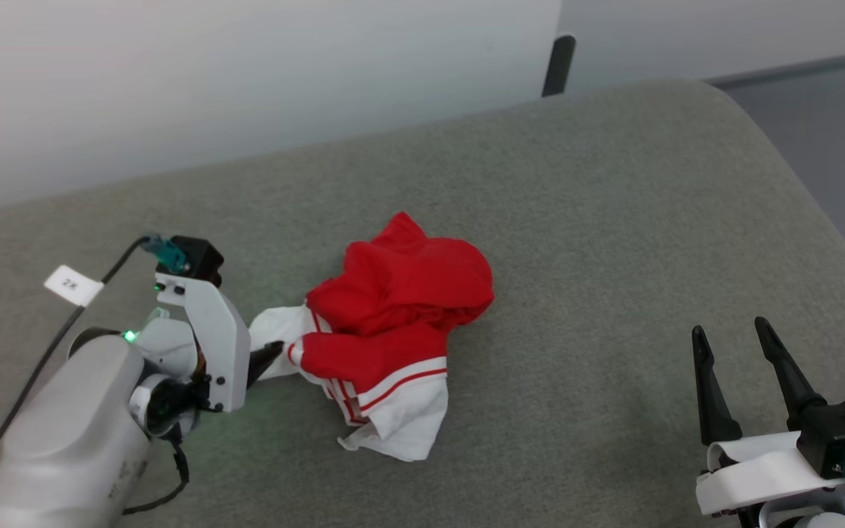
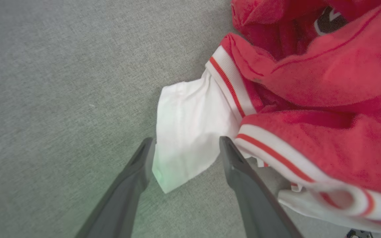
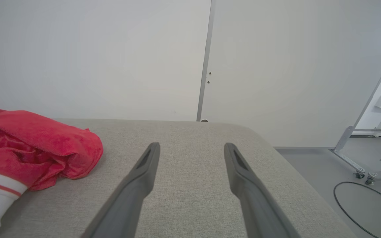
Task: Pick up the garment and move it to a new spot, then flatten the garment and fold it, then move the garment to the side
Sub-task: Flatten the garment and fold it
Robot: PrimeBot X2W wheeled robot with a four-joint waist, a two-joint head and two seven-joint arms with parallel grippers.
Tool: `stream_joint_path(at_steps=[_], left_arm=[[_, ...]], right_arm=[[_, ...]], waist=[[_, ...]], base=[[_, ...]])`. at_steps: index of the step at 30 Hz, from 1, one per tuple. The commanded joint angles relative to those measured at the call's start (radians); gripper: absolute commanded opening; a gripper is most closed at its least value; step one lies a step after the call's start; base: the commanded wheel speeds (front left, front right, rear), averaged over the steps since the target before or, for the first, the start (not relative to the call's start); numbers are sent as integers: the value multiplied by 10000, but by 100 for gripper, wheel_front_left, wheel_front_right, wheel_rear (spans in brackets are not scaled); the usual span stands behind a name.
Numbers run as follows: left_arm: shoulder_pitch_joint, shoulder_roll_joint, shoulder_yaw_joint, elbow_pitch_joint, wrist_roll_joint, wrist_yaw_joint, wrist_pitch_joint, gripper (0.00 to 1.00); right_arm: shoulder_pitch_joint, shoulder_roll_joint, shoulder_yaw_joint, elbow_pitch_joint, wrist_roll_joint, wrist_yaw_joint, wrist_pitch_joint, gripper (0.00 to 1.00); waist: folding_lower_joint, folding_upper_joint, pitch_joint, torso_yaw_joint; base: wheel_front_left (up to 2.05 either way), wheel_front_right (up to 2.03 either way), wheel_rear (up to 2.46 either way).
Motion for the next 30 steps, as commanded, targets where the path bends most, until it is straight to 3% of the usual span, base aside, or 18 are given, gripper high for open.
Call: stream_joint_path(at_steps=[1,11,12,14,15,30], left_arm=[[-164,-5,-174,203,-45,-33,136,100],[-339,-203,-890,1319,-162,-33,273,100],[-364,-255,-935,1386,-239,-33,242,64],[-411,-314,-1013,1596,-341,-35,219,9],[-441,-354,-1103,1639,-373,-35,237,0],[-1263,-89,-1379,2073,-776,-33,-321,0]], right_arm=[[-176,27,35,3,32,5,-50,100],[-294,58,109,82,-59,5,-50,100],[-299,57,113,93,-72,5,-50,100],[-313,59,128,112,-99,5,-50,100],[-315,60,136,121,-114,5,-50,100],[126,-71,-87,209,-171,5,-50,100]], waist=[[0,-1,270,-252],[0,-1,345,-256],[0,-1,334,-249],[0,-1,302,-233],[0,-1,279,-227],[0,-1,-362,500]], base=[[0,0,0],[0,0,0],[0,0,0],[0,0,0],[0,0,0],[0,0,0]])
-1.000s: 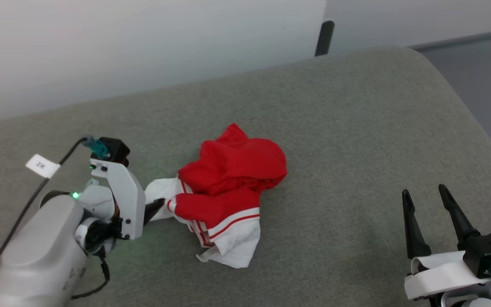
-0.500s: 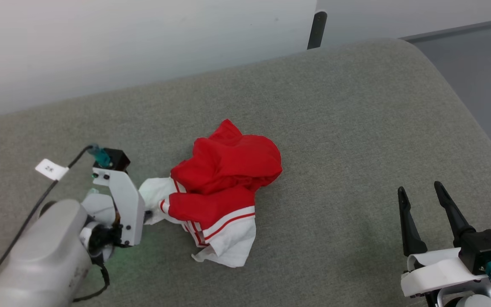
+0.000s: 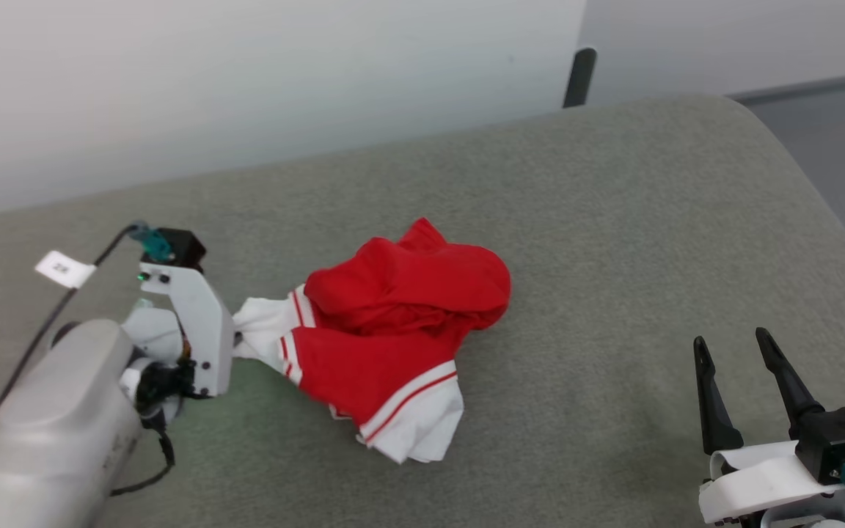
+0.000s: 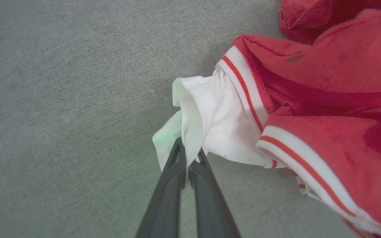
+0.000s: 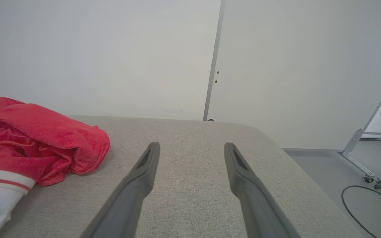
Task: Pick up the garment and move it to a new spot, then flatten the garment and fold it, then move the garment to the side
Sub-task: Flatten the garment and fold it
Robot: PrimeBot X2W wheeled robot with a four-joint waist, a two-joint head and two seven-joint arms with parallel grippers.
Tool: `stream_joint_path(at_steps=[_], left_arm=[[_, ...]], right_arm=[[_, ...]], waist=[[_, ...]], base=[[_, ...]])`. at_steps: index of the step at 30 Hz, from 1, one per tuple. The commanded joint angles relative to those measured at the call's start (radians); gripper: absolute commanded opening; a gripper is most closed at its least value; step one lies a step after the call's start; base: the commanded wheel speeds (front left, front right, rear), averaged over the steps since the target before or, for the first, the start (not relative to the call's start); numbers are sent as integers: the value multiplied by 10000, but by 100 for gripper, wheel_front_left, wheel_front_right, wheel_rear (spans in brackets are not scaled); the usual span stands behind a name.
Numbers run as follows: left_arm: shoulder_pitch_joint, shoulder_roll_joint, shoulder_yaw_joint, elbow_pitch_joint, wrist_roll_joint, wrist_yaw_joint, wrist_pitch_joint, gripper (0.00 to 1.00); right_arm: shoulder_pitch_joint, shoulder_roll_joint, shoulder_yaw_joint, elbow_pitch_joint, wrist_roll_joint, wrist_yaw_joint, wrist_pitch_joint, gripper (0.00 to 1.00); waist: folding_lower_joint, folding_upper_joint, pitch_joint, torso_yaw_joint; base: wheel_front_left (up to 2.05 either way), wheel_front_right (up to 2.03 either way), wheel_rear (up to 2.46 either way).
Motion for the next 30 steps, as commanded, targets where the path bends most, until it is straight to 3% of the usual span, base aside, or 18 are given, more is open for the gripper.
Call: stream_joint_path(at_steps=[1,10,20,30], left_arm=[[-120,72,33,65,-52,-29,-69,0],[-105,527,240,381,-215,-6,-358,0],[577,1258,534,400,-559,398,-324,0],[1756,1746,724,154,-881,913,-510,0]], right_arm=[[88,-25,-40,10,-39,5,-50,100],[485,-146,-106,143,53,5,-50,100],[621,-205,-208,256,88,5,-50,100],[611,-198,-93,469,147,5,-50,100]], waist=[[0,0,-242,277],[0,0,-836,1209],[0,0,-1253,2225],[0,0,-1400,2676]], base=[[0,0,0],[0,0,0],[0,0,0],[0,0,0]])
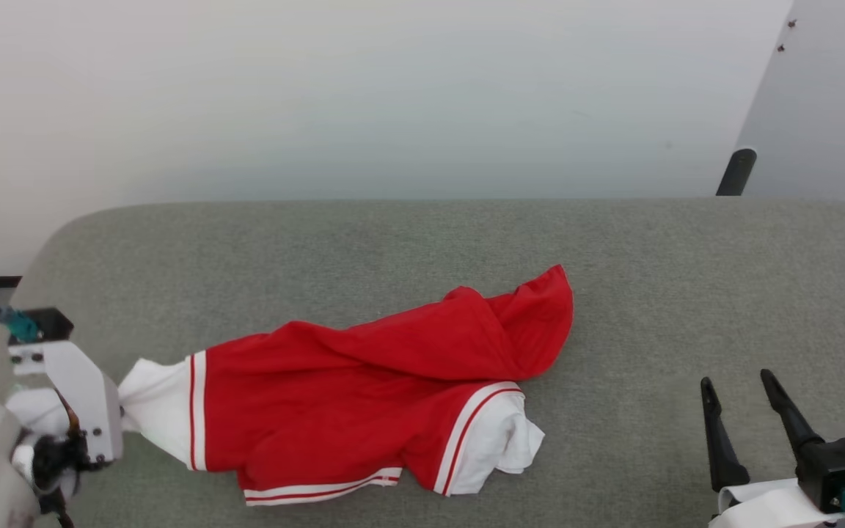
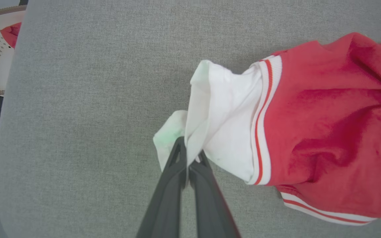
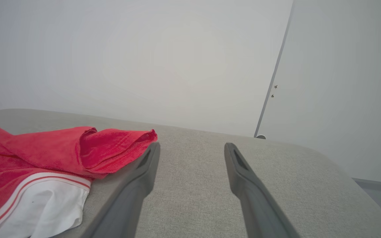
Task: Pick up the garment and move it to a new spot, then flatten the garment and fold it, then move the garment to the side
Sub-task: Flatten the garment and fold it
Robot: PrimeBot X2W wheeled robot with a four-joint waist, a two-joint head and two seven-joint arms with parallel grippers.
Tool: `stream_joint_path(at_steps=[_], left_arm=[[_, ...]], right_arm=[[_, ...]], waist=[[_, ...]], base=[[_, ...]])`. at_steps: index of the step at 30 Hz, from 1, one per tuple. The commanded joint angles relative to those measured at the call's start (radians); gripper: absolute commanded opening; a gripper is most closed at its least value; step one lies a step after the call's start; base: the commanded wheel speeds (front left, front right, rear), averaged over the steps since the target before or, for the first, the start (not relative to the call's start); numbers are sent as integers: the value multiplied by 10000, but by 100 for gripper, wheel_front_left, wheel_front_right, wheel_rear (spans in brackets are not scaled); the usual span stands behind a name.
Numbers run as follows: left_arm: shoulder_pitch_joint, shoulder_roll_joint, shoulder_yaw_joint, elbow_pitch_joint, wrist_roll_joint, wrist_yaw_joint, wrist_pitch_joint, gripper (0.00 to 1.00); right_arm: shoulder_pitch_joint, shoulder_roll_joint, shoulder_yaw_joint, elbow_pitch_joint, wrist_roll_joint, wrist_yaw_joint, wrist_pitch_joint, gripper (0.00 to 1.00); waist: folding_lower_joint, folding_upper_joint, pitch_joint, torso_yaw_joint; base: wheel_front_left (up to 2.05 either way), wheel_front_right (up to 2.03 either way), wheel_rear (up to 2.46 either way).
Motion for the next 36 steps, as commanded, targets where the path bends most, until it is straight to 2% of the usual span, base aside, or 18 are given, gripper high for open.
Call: stream_joint_path(at_steps=[1,2,3,6,7,18,31,36], left_arm=[[199,-54,39,-43,-78,84,-106,0],[255,-56,35,-56,-60,76,-195,9],[289,-80,78,-63,-116,84,-261,27],[363,-125,53,-123,-76,59,-431,58],[346,-146,72,-153,-69,63,-507,100],[553,-48,68,-1035,175,173,-1269,100],[1863,327,395,-3086,69,906,-2532,100],[2578,605,566,-4071,-111,1423,-2736,100]], right_arm=[[-2,3,76,64,92,5,-50,100],[-34,-1,105,101,87,5,-50,100],[-63,-13,154,146,92,5,-50,100],[-147,-72,326,295,159,5,-50,100],[-166,-93,402,351,187,5,-37,100],[-119,-440,914,486,522,5,318,100],[286,-597,1146,329,824,5,648,100],[419,-621,1256,176,887,5,831,100]], waist=[[0,0,-52,85],[0,0,-57,99],[0,0,-65,114],[0,0,-106,154],[0,0,-126,172],[0,0,-515,480],[0,0,-927,967],[0,0,-1000,1116]], base=[[0,0,0],[0,0,0],[0,0,0],[0,0,0],[0,0,0],[0,0,0],[0,0,0],[0,0,0]])
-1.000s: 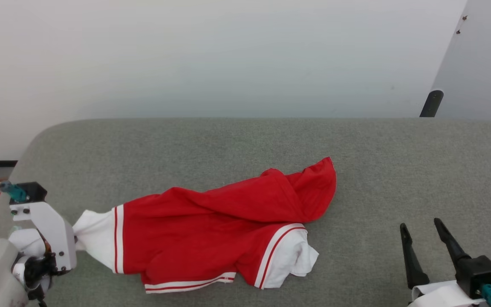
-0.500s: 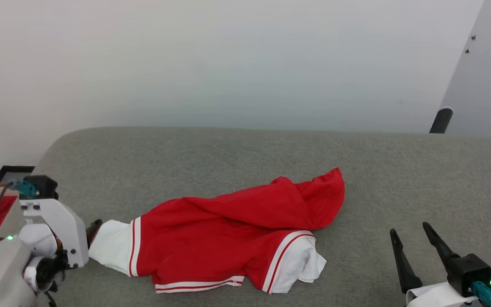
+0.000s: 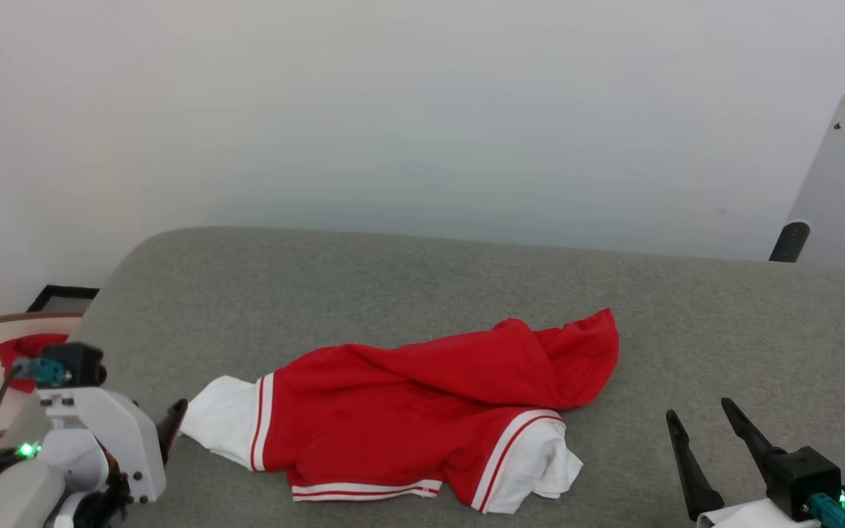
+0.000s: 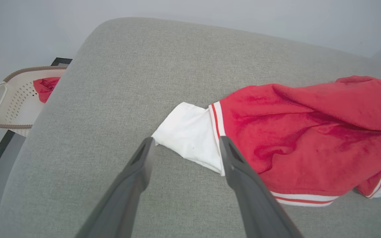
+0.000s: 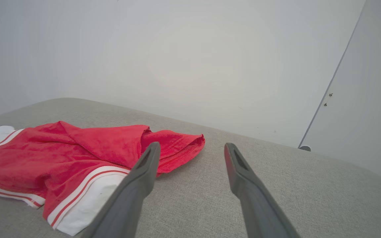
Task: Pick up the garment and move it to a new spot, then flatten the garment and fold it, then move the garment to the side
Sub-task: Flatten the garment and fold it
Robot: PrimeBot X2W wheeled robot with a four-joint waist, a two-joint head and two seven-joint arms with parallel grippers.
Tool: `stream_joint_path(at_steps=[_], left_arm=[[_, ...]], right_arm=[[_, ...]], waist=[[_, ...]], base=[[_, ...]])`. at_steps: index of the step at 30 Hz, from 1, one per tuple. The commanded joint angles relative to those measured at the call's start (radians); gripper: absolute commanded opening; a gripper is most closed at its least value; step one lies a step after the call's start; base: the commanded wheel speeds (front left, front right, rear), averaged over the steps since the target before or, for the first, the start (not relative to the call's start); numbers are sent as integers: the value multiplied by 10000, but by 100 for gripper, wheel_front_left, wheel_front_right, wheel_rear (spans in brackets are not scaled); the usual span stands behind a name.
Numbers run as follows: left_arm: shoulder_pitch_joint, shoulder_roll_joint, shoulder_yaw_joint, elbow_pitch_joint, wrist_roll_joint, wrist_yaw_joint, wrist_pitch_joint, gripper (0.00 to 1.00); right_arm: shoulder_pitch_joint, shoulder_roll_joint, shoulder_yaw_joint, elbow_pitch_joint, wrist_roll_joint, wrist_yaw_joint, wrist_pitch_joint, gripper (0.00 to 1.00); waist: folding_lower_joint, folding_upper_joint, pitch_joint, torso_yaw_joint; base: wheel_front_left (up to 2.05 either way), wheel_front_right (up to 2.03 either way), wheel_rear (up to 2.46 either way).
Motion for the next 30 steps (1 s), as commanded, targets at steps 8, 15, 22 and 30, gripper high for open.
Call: stream_joint_path(at_steps=[8,15,22,30], left_arm=[[504,165,66,-607,-211,383,82,100],[-288,90,-225,108,-72,307,990,100],[-1258,-103,-452,1579,41,-2,1742,100],[-1945,-392,-715,3234,157,-389,2243,100]], right_arm=[[125,-48,146,-198,80,5,146,100],[-273,-115,470,-376,68,5,299,100],[-518,-162,705,-463,110,5,400,100],[-728,-298,745,-577,117,5,498,100]], waist=[[0,0,124,75],[0,0,654,-344],[0,0,1218,-966],[0,0,1622,-1438]], base=[[0,0,0],[0,0,0],[0,0,0],[0,0,0]])
